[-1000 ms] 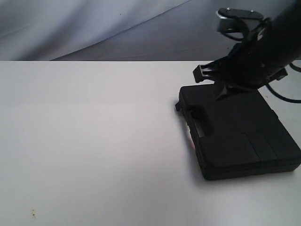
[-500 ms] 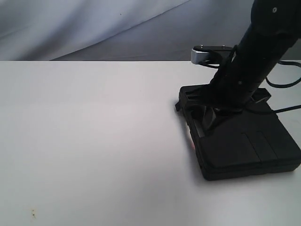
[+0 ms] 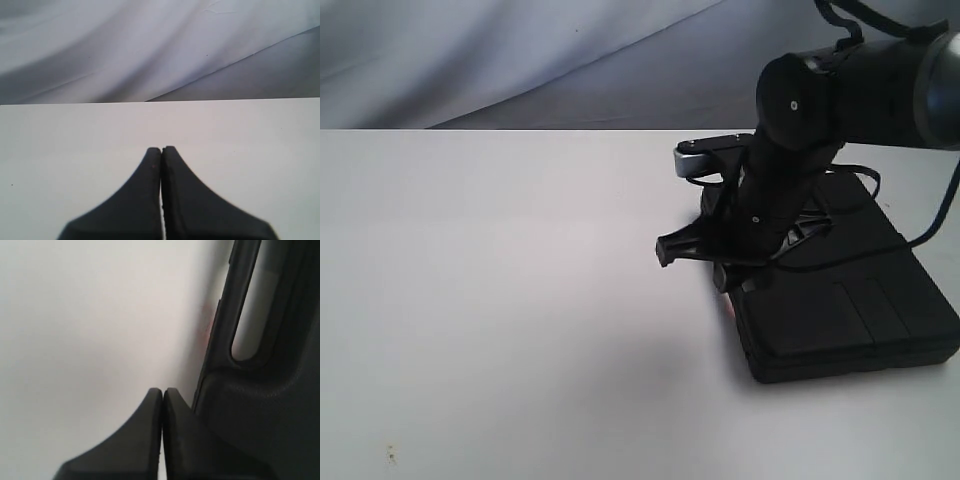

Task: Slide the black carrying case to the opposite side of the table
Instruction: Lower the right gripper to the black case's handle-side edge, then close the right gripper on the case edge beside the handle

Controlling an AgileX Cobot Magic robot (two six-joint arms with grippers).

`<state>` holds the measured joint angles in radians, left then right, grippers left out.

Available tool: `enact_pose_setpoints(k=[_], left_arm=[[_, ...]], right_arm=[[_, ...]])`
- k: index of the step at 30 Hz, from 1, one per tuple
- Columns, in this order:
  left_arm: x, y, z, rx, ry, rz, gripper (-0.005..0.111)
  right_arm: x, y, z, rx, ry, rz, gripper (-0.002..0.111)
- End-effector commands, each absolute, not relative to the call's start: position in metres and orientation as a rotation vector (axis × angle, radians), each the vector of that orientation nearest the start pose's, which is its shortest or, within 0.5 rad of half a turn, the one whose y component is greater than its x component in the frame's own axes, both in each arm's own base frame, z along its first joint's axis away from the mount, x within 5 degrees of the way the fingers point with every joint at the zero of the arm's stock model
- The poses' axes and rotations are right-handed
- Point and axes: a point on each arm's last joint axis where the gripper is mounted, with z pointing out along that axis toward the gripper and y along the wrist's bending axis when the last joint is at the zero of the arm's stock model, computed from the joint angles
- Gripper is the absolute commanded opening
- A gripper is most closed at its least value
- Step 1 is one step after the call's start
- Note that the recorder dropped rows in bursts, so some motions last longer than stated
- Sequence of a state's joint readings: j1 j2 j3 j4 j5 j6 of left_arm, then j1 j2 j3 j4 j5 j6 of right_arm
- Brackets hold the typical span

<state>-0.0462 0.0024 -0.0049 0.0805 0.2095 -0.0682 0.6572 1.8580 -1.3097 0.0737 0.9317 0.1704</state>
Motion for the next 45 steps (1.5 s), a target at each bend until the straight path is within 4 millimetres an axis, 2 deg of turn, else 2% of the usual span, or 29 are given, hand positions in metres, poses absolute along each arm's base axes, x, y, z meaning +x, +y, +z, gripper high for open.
enact_pose_setpoints(k=[1, 8, 12, 16, 18, 20, 21, 23, 27, 35, 45], left_arm=[[0.056, -0.001, 0.195, 0.033, 1.681, -0.014, 0.0], [0.056, -0.001, 0.195, 0.033, 1.681, -0.014, 0.0], [0.056, -0.001, 0.195, 0.033, 1.681, -0.014, 0.0], [0.056, -0.001, 0.195, 0.033, 1.681, -0.014, 0.0], [0.056, -0.001, 0.195, 0.033, 1.681, -0.014, 0.0], [0.056, -0.001, 0.195, 0.033, 1.681, -0.014, 0.0], [0.056, -0.001, 0.195, 0.033, 1.681, -0.014, 0.0], [0.056, -0.001, 0.195, 0.033, 1.681, -0.014, 0.0], [0.056, -0.001, 0.195, 0.033, 1.681, -0.014, 0.0], [0.056, -0.001, 0.195, 0.033, 1.681, -0.014, 0.0], [0.056, -0.001, 0.195, 0.033, 1.681, -0.014, 0.0]], right_arm=[[0.296, 0.235, 0.207, -0.594, 2.821, 0.233, 0.0], [0.302, 0.238, 0.209, -0.575, 2.751, 0.27, 0.0], [0.305, 0.235, 0.209, -0.577, 2.727, 0.214, 0.002], [0.309, 0.23, 0.21, -0.569, 2.696, 0.12, 0.019], [0.311, 0.228, 0.21, -0.557, 2.681, 0.079, 0.032], [0.311, 0.228, 0.21, -0.543, 2.684, 0.08, 0.043], [0.312, 0.228, 0.21, -0.536, 2.678, 0.087, 0.045], [0.313, 0.229, 0.209, -0.516, 2.673, 0.1, 0.045], [0.318, 0.23, 0.19, -0.528, 2.706, 0.067, 0.042], [0.323, 0.23, 0.17, -0.471, 2.752, 0.053, 0.04], [0.327, 0.232, 0.163, -0.438, 2.733, 0.055, 0.039]])
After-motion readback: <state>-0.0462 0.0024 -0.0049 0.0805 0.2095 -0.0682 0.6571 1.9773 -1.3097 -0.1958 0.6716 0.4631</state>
